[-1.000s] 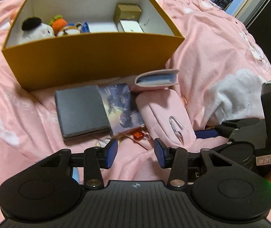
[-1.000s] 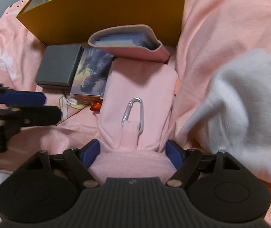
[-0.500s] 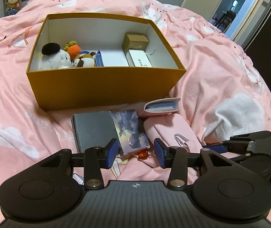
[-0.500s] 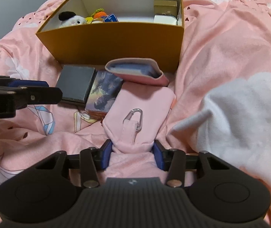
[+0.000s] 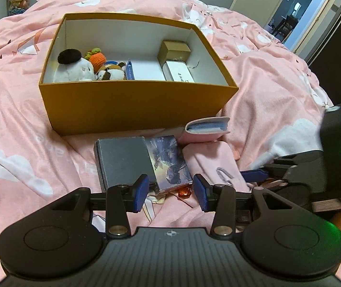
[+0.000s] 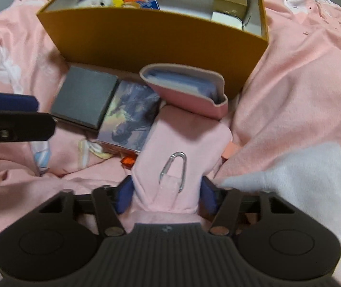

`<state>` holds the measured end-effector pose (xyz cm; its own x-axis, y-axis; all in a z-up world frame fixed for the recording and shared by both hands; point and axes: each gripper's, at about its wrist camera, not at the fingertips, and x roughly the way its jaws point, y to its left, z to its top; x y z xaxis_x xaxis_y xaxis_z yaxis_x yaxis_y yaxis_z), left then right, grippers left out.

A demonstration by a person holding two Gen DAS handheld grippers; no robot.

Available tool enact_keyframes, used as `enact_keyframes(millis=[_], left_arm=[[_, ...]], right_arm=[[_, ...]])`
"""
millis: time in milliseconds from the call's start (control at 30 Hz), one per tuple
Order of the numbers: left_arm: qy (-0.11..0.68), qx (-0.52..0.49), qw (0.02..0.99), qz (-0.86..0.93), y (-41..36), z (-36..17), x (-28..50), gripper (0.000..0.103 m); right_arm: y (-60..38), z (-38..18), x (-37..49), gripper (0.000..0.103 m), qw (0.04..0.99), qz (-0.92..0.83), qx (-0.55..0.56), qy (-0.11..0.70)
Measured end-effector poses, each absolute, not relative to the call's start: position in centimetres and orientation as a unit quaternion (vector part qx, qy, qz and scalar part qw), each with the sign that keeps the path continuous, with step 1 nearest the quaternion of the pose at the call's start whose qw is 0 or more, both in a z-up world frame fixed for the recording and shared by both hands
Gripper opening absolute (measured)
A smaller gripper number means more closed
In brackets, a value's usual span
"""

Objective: Organize objects

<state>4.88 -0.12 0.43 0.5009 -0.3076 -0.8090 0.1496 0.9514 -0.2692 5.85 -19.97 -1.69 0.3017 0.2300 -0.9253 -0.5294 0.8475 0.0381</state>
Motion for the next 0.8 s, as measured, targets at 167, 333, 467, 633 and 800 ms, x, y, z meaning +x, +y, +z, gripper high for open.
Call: enact_keyframes(millis=[167, 333, 467, 633, 800], left_arm=[[0.468, -0.086, 0.869, -0.133, 0.7, 1.3, 4.9, 0.049], [0.457, -0.085, 0.875, -0.132, 1.5, 2.3, 4.5, 0.049], [0.454, -0.084, 0.877, -0.134, 2.1, 2.9, 4.0, 0.049], [0.471, -0.071, 0.869, -0.132, 2.6, 2.4, 3.5, 0.049], [0.504, -0.065, 0.851, -0.137, 2.8, 0.8, 3.4, 0.049]], right_arm=[[-19.8, 1.4, 4.5, 0.05, 0.804, 0.265, -0.163, 0.508], [-18.8, 6.4, 4.5, 0.05, 0.819, 0.315, -0.165, 0.451], [-17.7, 7.5, 5.7, 0.051, 0.785, 0.363, -0.119, 0.487], [-17.1, 5.3, 6.6, 0.054, 0.746, 0.359, -0.097, 0.553], [-17.3, 3.5, 6.3, 0.056, 0.724, 0.364, -0.052, 0.584]])
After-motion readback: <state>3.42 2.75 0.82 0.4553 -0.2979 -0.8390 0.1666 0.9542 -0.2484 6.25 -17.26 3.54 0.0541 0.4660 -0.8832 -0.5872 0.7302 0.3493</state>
